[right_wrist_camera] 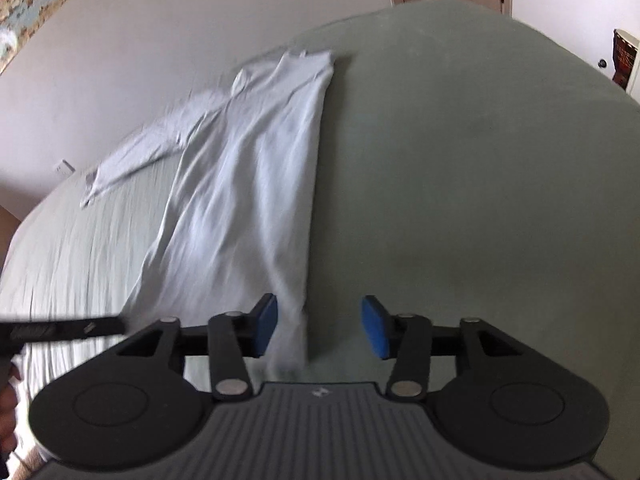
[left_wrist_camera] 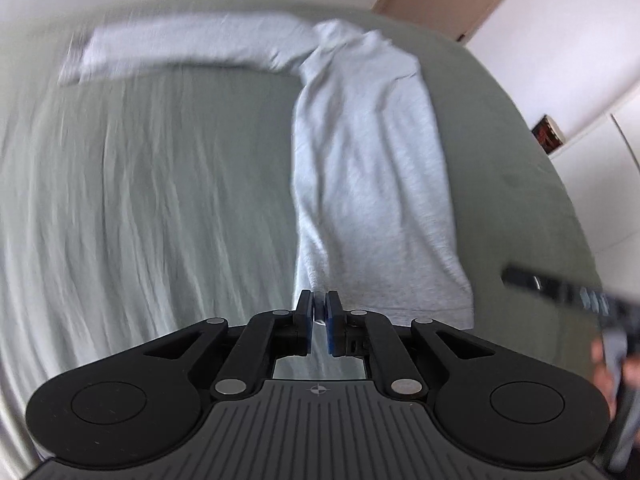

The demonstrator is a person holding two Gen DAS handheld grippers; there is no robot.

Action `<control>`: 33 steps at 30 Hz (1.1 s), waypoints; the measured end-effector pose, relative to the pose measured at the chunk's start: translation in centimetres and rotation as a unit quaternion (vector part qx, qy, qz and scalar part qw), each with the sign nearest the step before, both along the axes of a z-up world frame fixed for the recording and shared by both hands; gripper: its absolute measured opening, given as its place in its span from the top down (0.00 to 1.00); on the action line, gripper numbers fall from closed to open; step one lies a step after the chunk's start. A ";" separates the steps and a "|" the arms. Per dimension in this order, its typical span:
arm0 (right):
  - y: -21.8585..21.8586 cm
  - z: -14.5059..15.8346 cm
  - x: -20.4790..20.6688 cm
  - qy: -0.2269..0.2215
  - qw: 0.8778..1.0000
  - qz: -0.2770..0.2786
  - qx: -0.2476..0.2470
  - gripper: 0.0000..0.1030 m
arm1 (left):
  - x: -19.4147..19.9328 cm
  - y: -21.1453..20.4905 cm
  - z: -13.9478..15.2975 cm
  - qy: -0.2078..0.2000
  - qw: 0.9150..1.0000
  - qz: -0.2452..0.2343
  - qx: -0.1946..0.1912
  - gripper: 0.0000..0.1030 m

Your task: Fold clothes

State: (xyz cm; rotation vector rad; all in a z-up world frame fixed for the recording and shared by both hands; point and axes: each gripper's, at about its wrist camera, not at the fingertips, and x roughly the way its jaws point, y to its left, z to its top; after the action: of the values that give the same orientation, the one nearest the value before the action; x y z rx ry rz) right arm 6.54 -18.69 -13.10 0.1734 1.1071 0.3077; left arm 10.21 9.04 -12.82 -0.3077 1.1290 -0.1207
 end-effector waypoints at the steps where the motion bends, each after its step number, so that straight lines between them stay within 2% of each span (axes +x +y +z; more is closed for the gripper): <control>1: -0.1 0.0 0.9 0.000 1.000 0.008 0.003 0.50 | 0.1 -0.6 0.6 -0.006 1.000 -0.009 0.013 0.93; 3: -0.3 -0.4 3.5 0.009 1.000 0.013 -0.001 0.50 | 0.3 -0.8 0.9 -0.010 0.999 -0.003 0.032 0.86; 6: -0.5 -0.2 6.0 0.008 1.000 0.012 -0.008 0.50 | 0.0 0.6 0.7 0.003 0.999 0.025 0.046 0.85; 8: -0.3 0.2 6.7 0.009 1.000 0.021 -0.009 0.48 | -0.2 0.8 0.7 0.017 0.997 0.025 0.076 0.85; 9: -0.1 0.4 7.0 0.010 1.000 0.025 -0.011 0.47 | -0.4 0.6 0.9 0.014 0.996 0.019 0.086 0.85; 13: 0.4 -0.1 8.5 0.018 0.999 0.038 0.000 0.47 | 0.1 -3.2 1.5 -0.012 0.996 -0.039 0.078 0.84; 15: 0.6 -0.5 9.6 0.025 0.999 0.043 0.009 0.47 | 1.0 -6.2 1.0 -0.016 0.995 -0.071 0.068 0.78; 17: 0.5 -0.7 11.0 0.028 0.999 0.045 0.012 0.47 | 2.0 -9.3 0.0 -0.018 0.993 -0.095 0.072 0.78; 20: 0.9 -0.8 14.7 0.027 0.998 0.055 0.006 0.46 | 3.0 -11.8 -1.0 -0.017 0.990 -0.107 0.085 0.78; 23: 1.8 -0.9 18.1 0.017 0.998 0.062 0.000 0.45 | 4.2 -13.9 -2.1 -0.021 0.987 -0.112 0.111 0.78; 26: 2.5 -0.6 21.7 0.005 0.998 0.069 -0.004 0.45 | 5.4 -14.8 -3.2 -0.022 0.987 -0.108 0.117 0.78; 28: 3.4 -0.2 25.1 -0.017 0.996 0.085 -0.005 0.45 | 5.9 -15.1 -3.6 -0.021 0.987 -0.105 0.120 0.78; 32: 4.9 0.3 28.8 -0.056 0.987 0.149 0.008 0.45 | 6.7 -15.2 -4.3 -0.016 0.989 -0.099 0.112 0.78; 33: 5.6 0.1 29.7 -0.065 0.981 0.184 0.003 0.45 | 6.8 -15.2 -4.5 -0.014 0.989 -0.099 0.109 0.78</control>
State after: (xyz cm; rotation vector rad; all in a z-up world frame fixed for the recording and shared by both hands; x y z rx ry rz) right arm 36.22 -13.13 -12.97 -0.0489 1.0048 0.6450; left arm 17.04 -6.12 -17.35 0.0016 1.1320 -0.1742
